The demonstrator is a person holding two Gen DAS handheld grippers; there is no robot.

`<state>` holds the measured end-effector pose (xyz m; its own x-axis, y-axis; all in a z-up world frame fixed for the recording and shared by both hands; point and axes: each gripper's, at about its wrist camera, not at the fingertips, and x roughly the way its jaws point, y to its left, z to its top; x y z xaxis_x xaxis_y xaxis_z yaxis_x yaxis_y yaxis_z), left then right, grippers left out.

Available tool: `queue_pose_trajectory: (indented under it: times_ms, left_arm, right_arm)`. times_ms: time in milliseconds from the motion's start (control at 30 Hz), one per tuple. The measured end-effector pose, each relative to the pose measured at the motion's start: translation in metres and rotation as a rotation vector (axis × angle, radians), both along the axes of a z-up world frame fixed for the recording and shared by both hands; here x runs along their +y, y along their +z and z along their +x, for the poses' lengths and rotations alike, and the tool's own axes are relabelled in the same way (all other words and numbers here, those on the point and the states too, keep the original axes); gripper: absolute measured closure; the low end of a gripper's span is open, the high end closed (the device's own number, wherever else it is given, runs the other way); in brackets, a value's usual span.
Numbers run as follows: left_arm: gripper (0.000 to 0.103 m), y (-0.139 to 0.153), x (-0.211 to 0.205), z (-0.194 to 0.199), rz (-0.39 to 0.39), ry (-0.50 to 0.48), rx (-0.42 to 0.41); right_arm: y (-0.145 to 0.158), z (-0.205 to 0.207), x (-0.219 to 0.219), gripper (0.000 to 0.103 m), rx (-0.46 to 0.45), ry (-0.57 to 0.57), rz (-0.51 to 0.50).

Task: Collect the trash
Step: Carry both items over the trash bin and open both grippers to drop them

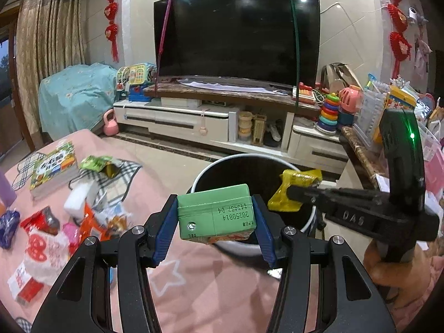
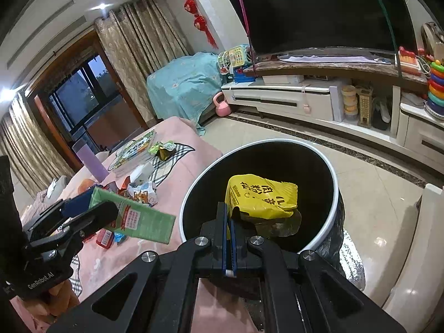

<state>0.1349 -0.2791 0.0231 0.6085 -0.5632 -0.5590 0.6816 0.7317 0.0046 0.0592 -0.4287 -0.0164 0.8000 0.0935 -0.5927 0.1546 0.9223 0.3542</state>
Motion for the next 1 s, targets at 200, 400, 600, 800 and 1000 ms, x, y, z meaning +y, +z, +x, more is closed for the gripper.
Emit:
queue_pose_trajectory:
  times_ms: [200, 400, 600, 800, 1000]
  left_arm:
    - [0.052, -0.006, -0.021, 0.014, -0.003, -0.013, 0.031]
    - [0.052, -0.020, -0.033, 0.026, 0.006, -0.021, 0.076]
    - [0.050, -0.031, -0.035, 0.029, 0.018, -0.044, 0.112]
    - [0.027, -0.043, -0.026, 0.029, 0.050, -0.041, 0.148]
    - [0.022, -0.050, -0.003, 0.030, 0.045, -0.008, 0.181]
  right_arm:
    - [-0.003, 0.007, -0.010, 0.101, 0.019, -0.002, 0.016]
    - [-0.011, 0.015, -0.023, 0.100, 0.055, -0.005, 0.031]
    - [-0.015, 0.019, -0.025, 0.096, 0.083, 0.009, 0.034]
    - [-0.022, 0.026, -0.025, 0.094, 0.115, 0.019, 0.038]
    - [-0.024, 0.023, -0.028, 0.067, 0.122, 0.007, 0.066]
